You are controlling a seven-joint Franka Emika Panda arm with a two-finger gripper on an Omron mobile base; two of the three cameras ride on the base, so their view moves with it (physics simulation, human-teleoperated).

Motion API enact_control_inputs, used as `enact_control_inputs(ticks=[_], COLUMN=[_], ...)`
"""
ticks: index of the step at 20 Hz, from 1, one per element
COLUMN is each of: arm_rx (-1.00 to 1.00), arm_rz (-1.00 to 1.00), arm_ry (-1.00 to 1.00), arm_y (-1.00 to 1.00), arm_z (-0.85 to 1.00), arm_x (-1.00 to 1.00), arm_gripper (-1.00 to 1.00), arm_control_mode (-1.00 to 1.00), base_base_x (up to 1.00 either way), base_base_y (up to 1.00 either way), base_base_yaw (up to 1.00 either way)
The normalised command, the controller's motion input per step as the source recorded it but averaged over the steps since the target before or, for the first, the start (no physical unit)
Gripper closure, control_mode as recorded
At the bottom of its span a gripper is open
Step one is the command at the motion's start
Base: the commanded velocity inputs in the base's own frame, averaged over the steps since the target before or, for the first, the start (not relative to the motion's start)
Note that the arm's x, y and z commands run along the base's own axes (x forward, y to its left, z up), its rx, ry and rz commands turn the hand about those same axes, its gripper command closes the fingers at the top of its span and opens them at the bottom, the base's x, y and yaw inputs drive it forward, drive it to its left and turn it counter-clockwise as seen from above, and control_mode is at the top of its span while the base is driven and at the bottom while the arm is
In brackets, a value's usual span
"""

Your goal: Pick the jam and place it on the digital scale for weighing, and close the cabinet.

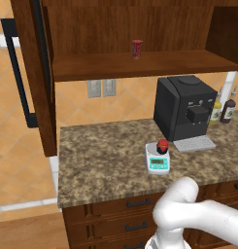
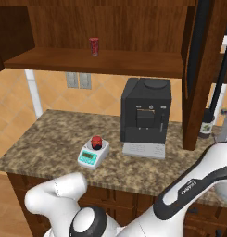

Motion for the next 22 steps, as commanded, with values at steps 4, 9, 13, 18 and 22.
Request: enact_control_inputs(ticks=[4, 9, 13, 18, 22], arm_rx=[-0.14, -0.32, -0.47, -0.48, -0.41], arm_rz=[0.19, 0.14, 0.03, -0.01, -0.13], arm_ry=[-0.33, -0.55, -0.40, -0.21, -0.01], arm_y=[0.53, 0.95, 1.00, 1.00, 1.00], arm_z=[0.35, 0.76, 0.44, 0.40, 0.42], arm_x=[0.16, 0.00, -0.01, 0.09, 0.48], arm_gripper=[-1.00, -1.00, -1.00, -1.00, -1.00], arm_control_mode=[-1.00, -1.00, -1.00, -1.00, -1.00], base_base_x=[0.00, 0.00, 0.00, 0.00, 0.00], base_base_y=[0.00, 0.00, 0.00, 0.00, 0.00], base_base_yaw=[0.00, 0.00, 0.00, 0.00, 0.00])
